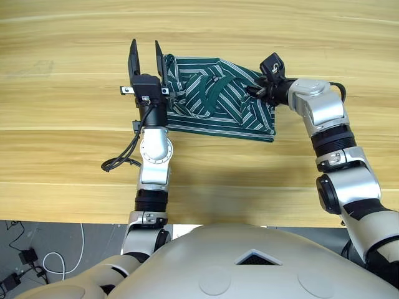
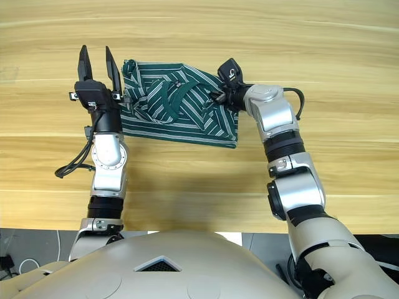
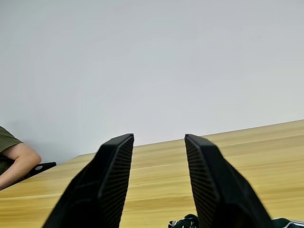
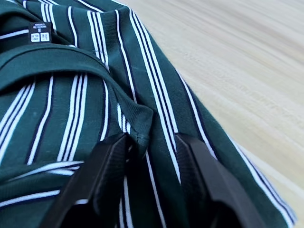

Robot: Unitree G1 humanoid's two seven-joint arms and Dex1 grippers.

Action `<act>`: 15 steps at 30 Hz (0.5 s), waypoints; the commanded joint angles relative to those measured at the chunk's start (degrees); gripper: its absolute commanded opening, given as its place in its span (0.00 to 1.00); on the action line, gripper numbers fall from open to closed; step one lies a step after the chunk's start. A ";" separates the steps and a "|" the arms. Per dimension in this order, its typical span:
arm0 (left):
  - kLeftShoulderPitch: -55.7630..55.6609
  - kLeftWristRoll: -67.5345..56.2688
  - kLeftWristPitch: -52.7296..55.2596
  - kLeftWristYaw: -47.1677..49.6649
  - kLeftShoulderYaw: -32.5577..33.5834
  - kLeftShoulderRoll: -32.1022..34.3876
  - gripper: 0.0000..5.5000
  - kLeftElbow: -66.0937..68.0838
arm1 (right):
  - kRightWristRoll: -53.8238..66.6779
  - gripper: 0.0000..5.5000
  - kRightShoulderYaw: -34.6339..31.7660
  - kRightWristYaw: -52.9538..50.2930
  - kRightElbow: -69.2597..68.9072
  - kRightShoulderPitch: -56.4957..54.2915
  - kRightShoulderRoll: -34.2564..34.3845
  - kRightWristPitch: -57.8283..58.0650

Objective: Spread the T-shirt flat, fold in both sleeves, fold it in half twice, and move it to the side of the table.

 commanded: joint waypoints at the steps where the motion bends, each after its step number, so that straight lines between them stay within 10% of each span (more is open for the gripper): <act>1: -0.38 0.63 0.76 0.14 -0.28 0.15 0.36 0.55 | -1.81 0.33 1.76 1.39 -0.85 1.14 -0.31 -0.94; 15: -0.88 0.74 0.65 0.13 -0.59 0.16 0.36 1.58 | -4.45 0.33 3.11 2.85 0.48 1.54 -0.37 -4.94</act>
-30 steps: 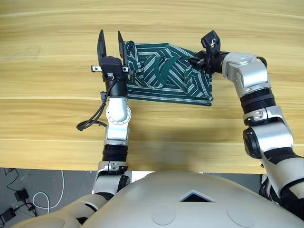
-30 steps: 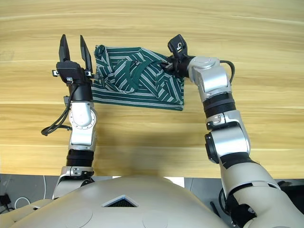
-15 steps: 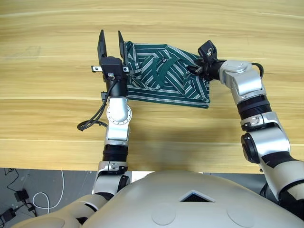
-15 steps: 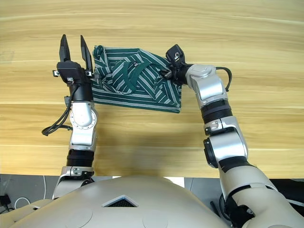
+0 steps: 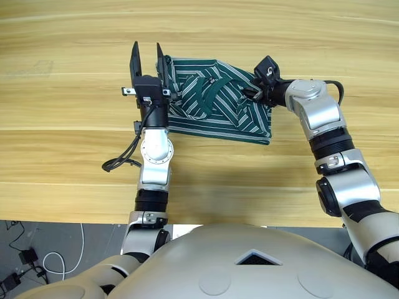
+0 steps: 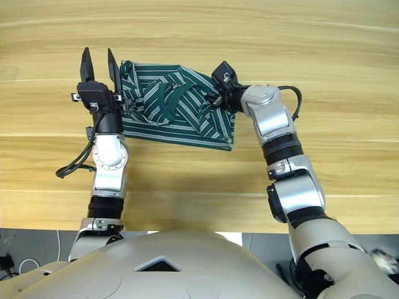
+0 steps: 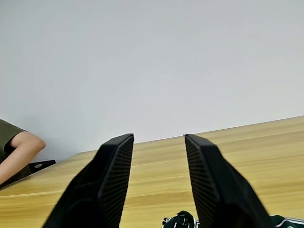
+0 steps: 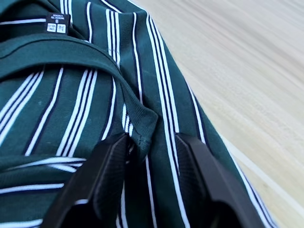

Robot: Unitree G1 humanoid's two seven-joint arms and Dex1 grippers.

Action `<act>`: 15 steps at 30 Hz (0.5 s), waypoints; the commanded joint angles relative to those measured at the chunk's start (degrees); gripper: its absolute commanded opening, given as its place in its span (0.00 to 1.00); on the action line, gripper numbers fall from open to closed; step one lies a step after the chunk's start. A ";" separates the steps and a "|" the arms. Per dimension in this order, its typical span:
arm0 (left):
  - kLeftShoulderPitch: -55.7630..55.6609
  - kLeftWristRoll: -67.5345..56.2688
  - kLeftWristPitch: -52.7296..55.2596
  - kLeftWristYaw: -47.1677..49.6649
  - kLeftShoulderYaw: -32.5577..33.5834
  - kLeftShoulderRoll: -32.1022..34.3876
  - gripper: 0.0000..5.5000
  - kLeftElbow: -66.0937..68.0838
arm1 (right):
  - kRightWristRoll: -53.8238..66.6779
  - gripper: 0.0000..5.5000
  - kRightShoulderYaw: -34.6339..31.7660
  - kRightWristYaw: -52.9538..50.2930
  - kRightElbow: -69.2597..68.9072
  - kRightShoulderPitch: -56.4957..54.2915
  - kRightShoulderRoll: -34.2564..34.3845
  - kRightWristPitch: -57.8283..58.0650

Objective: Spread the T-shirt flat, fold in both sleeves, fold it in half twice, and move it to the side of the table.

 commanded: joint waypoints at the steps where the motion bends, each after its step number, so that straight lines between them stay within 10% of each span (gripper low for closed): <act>1: -0.86 0.69 0.64 0.04 -0.52 0.06 0.36 0.61 | -1.25 0.33 0.93 0.69 0.87 1.16 -0.07 -0.10; 15: -0.56 0.50 0.68 -0.16 -1.01 0.42 0.36 0.72 | -4.68 0.33 1.63 -2.38 0.55 1.17 -1.16 -11.57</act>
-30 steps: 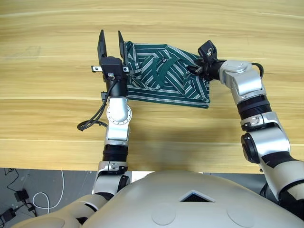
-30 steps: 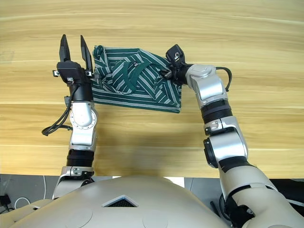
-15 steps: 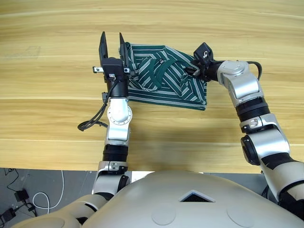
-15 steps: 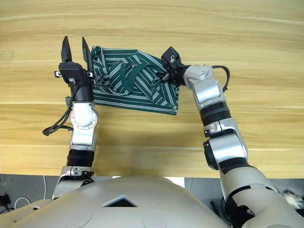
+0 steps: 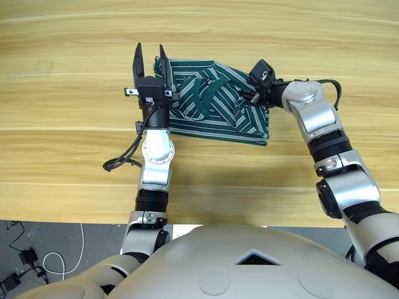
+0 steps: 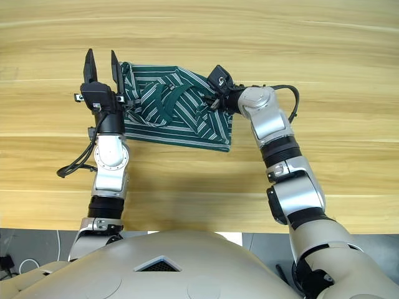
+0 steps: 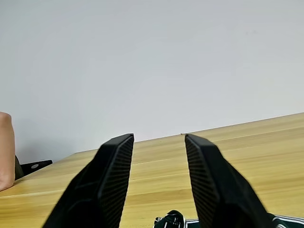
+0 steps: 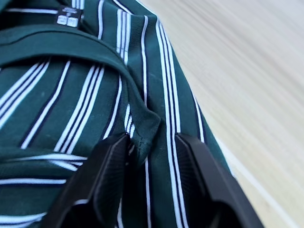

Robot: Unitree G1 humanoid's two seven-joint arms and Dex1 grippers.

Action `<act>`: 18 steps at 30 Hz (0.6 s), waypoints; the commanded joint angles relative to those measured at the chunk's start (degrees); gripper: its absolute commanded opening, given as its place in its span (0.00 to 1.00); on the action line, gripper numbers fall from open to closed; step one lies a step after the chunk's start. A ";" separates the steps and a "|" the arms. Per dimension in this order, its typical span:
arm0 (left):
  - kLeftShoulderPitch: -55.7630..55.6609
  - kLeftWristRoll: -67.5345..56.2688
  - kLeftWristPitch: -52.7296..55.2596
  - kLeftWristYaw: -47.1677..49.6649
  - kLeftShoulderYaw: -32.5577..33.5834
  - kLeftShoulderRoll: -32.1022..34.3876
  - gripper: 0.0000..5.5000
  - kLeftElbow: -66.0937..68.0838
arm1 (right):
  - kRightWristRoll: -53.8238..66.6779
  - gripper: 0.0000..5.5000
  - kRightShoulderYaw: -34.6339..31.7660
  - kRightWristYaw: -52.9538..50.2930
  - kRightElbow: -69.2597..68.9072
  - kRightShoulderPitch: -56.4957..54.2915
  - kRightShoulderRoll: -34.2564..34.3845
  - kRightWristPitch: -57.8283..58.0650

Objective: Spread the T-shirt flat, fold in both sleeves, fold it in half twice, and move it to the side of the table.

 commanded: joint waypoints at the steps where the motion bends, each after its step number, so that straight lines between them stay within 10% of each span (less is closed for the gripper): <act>1: -0.50 0.48 0.69 -0.08 -0.19 0.17 0.36 0.07 | -1.30 0.33 -1.31 -2.23 0.49 -0.10 -0.51 -3.85; 18: -0.89 0.36 1.46 -0.03 -0.31 -0.07 0.36 0.28 | -2.10 0.33 2.07 2.28 -6.87 4.47 -0.35 0.60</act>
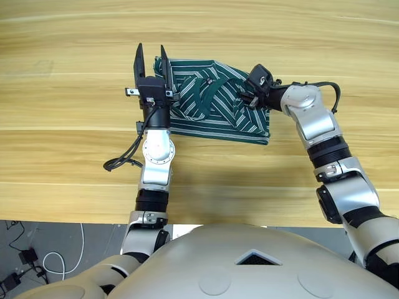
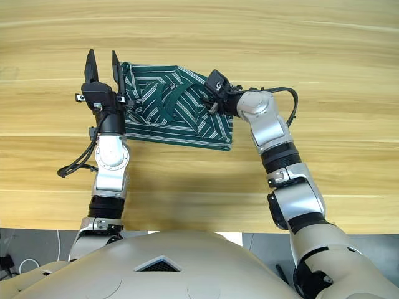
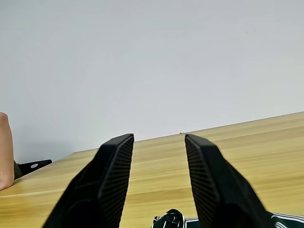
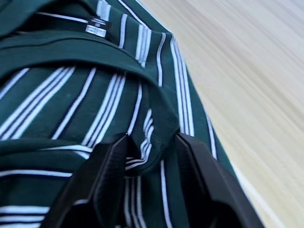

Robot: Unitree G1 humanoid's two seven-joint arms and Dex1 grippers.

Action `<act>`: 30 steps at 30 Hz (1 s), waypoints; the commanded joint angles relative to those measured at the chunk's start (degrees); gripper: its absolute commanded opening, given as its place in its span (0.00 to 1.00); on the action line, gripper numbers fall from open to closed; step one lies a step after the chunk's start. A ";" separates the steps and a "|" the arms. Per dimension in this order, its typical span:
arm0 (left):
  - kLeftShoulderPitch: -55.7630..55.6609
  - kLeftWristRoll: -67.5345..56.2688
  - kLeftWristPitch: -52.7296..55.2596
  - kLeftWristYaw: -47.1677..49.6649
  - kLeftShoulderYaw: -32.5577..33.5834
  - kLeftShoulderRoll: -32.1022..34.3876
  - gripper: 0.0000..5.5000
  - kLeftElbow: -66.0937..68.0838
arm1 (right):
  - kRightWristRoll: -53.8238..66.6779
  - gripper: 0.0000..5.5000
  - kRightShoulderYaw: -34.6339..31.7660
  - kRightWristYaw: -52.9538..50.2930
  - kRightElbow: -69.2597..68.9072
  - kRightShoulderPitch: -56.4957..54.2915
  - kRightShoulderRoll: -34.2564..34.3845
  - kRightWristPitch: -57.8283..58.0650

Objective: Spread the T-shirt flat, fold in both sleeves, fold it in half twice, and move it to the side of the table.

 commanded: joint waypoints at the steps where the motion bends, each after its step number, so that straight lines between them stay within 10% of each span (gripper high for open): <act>1: -0.95 0.30 1.08 -0.07 -0.15 -0.04 0.36 0.41 | -1.14 0.33 1.42 1.21 -2.35 1.51 -0.19 2.01; 11: -1.29 0.30 1.19 -0.16 -0.23 0.12 0.36 1.01 | -1.56 0.33 1.20 1.00 -2.14 2.40 -0.28 2.13; 23: -1.17 0.65 1.69 -0.42 -1.03 0.23 0.37 1.12 | -1.70 0.00 0.64 0.68 0.69 2.44 -0.49 1.32; 30: -1.26 0.75 1.88 -0.53 -1.50 0.38 0.37 1.47 | -1.14 0.00 -0.62 0.36 1.66 1.55 -0.62 0.63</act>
